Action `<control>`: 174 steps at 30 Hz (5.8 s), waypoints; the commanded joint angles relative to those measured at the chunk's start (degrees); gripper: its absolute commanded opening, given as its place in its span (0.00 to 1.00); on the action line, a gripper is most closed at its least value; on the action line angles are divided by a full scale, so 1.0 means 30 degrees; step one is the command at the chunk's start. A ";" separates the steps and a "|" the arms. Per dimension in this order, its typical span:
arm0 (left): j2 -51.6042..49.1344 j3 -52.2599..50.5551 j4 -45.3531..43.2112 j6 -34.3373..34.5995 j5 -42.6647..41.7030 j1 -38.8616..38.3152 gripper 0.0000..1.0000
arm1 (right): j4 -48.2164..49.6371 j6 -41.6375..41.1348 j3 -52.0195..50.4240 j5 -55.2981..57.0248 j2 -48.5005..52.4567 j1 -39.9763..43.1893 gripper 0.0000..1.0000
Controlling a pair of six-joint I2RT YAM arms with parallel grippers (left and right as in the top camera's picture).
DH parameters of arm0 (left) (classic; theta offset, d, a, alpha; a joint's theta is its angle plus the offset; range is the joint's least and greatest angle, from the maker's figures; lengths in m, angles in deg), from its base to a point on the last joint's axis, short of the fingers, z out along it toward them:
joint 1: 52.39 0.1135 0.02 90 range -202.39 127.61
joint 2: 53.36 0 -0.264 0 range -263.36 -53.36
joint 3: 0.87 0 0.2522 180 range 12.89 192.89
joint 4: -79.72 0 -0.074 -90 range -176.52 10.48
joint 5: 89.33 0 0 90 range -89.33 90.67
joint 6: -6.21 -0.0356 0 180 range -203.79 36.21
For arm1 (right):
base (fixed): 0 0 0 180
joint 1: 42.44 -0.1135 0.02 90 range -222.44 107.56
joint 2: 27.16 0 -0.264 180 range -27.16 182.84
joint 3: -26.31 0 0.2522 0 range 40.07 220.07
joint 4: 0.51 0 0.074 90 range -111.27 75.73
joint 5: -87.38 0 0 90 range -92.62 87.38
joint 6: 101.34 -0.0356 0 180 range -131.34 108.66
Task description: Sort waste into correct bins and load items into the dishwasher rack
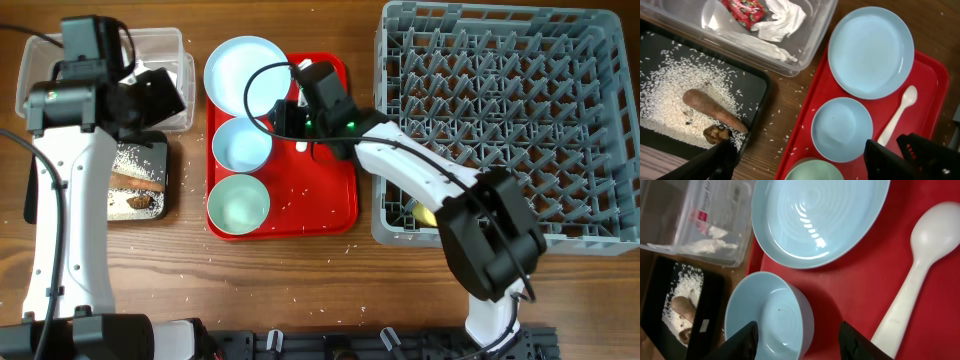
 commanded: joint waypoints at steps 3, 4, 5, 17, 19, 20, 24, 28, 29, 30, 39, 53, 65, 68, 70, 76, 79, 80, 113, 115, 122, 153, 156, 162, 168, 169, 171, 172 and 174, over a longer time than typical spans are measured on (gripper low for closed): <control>0.0102 0.0306 0.0015 0.0532 0.0197 0.1734 0.89 | 0.0437 -0.0889 0.0197 -0.0721 0.1508 -0.0517 0.46; 0.0102 0.0306 0.0015 0.0525 0.0197 0.1960 0.96 | 0.0444 -0.0962 0.0197 -0.0743 0.1654 -0.0590 0.44; 0.0102 0.0306 0.0022 0.0525 0.0197 0.2127 1.00 | 0.0430 -0.0976 0.0197 -0.0787 0.1770 -0.0627 0.43; 0.0102 0.0306 0.0022 0.0517 0.0189 0.2229 1.00 | 0.0423 -0.1428 0.0197 -0.1588 0.2659 -0.0641 0.16; 0.0102 0.0306 0.0029 0.0517 0.0189 0.2229 1.00 | 0.0131 -0.1457 0.0197 -0.1566 0.2659 -0.0641 0.09; 0.0102 0.0306 0.0022 0.0517 0.0189 0.2229 1.00 | -0.0015 -0.1472 0.0197 -0.1566 0.2659 -0.0641 0.08; 0.0102 0.0306 0.0029 0.0525 0.0189 0.2229 1.00 | -0.0663 -0.1472 0.0197 -0.1443 0.2659 -0.0641 0.04; 0.0102 0.0306 0.0022 0.0525 0.0189 0.2237 1.00 | -0.1188 -0.1486 0.0197 -0.1435 0.2652 -0.0641 0.04; 0.0102 0.0306 0.0029 0.0525 0.0189 0.2229 1.00 | -0.1224 -0.1494 0.0204 -0.1443 0.2616 -0.0634 0.04; 0.0102 0.0306 0.0029 0.0525 0.0189 0.2229 1.00 | -0.1246 -0.1486 0.0211 -0.1443 0.2521 -0.0612 0.04; 0.0102 0.0306 0.0022 0.0525 0.0189 0.2237 1.00 | -0.3293 -0.0408 0.0233 -0.0423 -0.2550 0.0648 0.04; 0.0102 0.0306 0.0022 0.0517 0.0189 0.2229 1.00 | -0.6579 0.1341 0.0233 1.6932 -0.7446 0.3264 0.04; 0.0102 0.0306 0.0022 0.0517 0.0189 0.2229 1.00 | 0.2754 1.5183 0.0226 2.4305 -0.5289 0.6550 0.04; 0.0102 0.0306 0.0022 0.0517 0.0189 0.2237 1.00 | 0.6594 1.9686 0.0226 2.4327 -0.3504 0.6550 0.05; 0.0102 0.0306 0.0022 0.0517 0.0189 0.2229 1.00 | 0.8408 2.0954 0.0226 2.4713 -0.2455 0.6550 0.04; 0.0102 0.0306 0.0022 0.0525 0.0189 0.2237 1.00 | 0.9661 2.2068 0.0226 2.4815 0.0080 0.6229 0.04; 0.0102 0.0306 0.0022 0.0525 0.0189 0.2229 1.00 | 0.9653 2.2046 0.0226 2.4800 0.0954 0.5901 0.04; 0.0102 0.0306 0.0022 0.0517 0.0189 0.2229 1.00 | 0.9632 2.2039 0.0226 2.4800 0.1107 0.5799 0.04; 0.0102 0.0306 0.0022 0.0525 0.0189 0.2229 1.00 | 0.6200 1.5737 0.0087 2.5726 0.0707 0.3300 0.52; 0.0102 0.0306 0.0029 0.0517 0.0189 0.2229 1.00 | 0.5217 1.3755 0.0087 2.4582 -0.0845 0.3184 0.52; 0.0102 0.0306 0.0022 0.0517 0.0189 0.2229 1.00 | -0.3774 0.2390 0.0080 0.8517 -0.8604 0.5282 0.48; 0.0102 0.0306 0.0029 0.0525 0.0189 0.2229 1.00 | -0.1617 -0.4393 0.2732 -0.1020 -0.0372 1.3049 0.49; 0.0102 0.0306 0.0022 0.0525 0.0189 0.2229 1.00 | -0.2339 -0.3912 0.2725 -0.0554 -0.0189 1.3049 0.48; 0.0102 0.0306 0.0022 0.0525 0.0189 0.2237 1.00 | -0.2594 -0.3424 0.2703 0.0102 -0.0189 1.3041 0.47; 0.0102 0.0306 0.0022 0.0517 0.0189 0.2229 1.00 | -0.1902 -0.3424 0.2703 0.1027 0.0372 1.3041 0.39; 0.0102 0.0306 0.0022 0.0525 0.0189 0.2229 1.00 | -0.1712 -0.3453 0.2703 0.0896 0.0568 1.3041 0.35; 0.0102 0.0306 0.0022 0.0525 0.0189 0.2237 1.00 | -0.1362 -0.3439 0.2703 0.0459 0.0991 1.3041 0.30; 0.0102 0.0306 0.0029 0.0517 0.0189 0.2229 1.00 | -0.1253 -0.3424 0.2703 0.0219 0.1129 1.3041 0.23; 0.0102 0.0306 0.0029 0.0517 0.0189 0.2229 1.00 | -0.1049 -0.3271 0.2703 0.0306 0.1122 1.3056 0.16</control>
